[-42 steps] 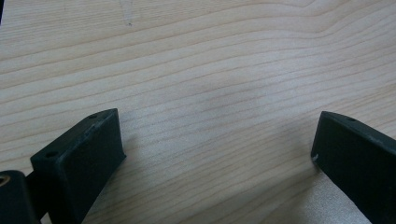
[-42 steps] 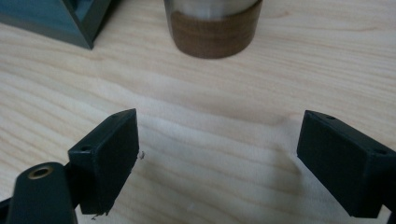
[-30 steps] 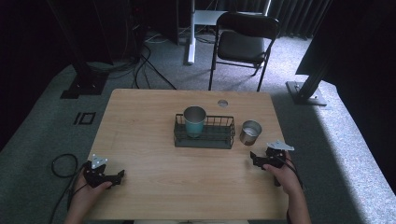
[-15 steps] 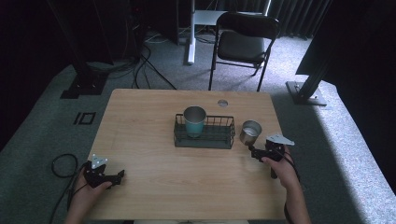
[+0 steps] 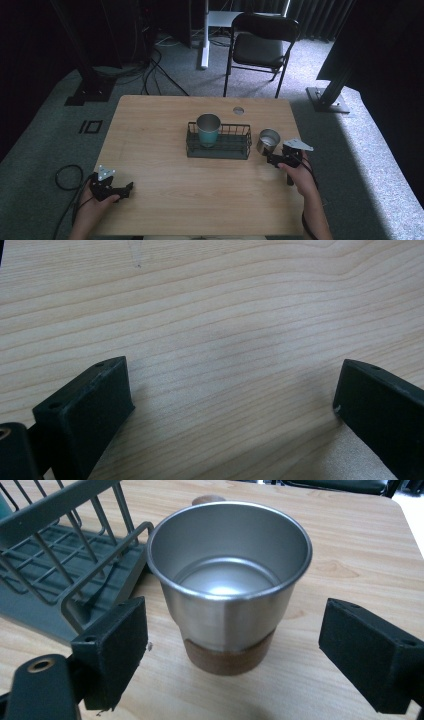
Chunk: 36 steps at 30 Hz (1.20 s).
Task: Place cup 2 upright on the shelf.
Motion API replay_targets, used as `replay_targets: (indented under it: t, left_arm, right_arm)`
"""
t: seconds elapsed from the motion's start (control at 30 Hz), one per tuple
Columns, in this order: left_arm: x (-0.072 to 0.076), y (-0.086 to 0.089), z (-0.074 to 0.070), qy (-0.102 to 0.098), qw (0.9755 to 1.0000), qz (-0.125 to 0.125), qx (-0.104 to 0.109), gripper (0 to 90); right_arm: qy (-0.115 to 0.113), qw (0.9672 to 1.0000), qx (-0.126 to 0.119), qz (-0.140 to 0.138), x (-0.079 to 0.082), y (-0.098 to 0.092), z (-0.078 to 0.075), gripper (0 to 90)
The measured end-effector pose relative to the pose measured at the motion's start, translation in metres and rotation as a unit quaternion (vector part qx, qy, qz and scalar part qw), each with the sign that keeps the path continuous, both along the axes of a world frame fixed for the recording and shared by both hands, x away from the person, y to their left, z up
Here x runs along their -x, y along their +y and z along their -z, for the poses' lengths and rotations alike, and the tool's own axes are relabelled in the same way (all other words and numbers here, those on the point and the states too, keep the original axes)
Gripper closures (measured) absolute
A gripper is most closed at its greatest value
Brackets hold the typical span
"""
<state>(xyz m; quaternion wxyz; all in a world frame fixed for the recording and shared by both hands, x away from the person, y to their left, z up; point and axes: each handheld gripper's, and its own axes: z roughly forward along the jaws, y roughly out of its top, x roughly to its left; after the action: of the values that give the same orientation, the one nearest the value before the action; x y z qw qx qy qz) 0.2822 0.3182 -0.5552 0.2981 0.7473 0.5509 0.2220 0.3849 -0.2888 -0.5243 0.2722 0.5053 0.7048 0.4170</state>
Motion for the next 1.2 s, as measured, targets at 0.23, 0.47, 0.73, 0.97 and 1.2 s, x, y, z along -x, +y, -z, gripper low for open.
replay_targets:
  t: [0.23,0.47,0.73,0.97,1.2]
  left_arm:
    - [0.000,0.000,0.000,0.000,1.0000,0.000,0.000,2.8]
    - [0.000,0.000,0.000,0.000,1.0000,0.000,0.000,2.8]
    - [0.000,0.000,0.000,0.000,1.0000,0.000,0.000,2.8]
    - [0.000,0.000,0.000,0.000,1.0000,0.000,0.000,2.8]
    - [0.000,0.000,0.000,0.000,1.0000,0.000,0.000,2.8]
  right_arm:
    - [-0.008,0.9999,-0.006,-0.003,-0.007,0.004,0.000,11.7]
    - [-0.017,0.9998,-0.007,0.000,-0.014,0.007,0.004,11.7]
    - [-0.020,0.9998,-0.008,0.002,-0.021,0.010,0.008,11.7]
    - [-0.025,0.9994,-0.020,0.015,-0.025,0.012,0.012,11.7]
    - [-0.034,0.9988,-0.030,0.018,-0.026,0.013,0.015,11.7]
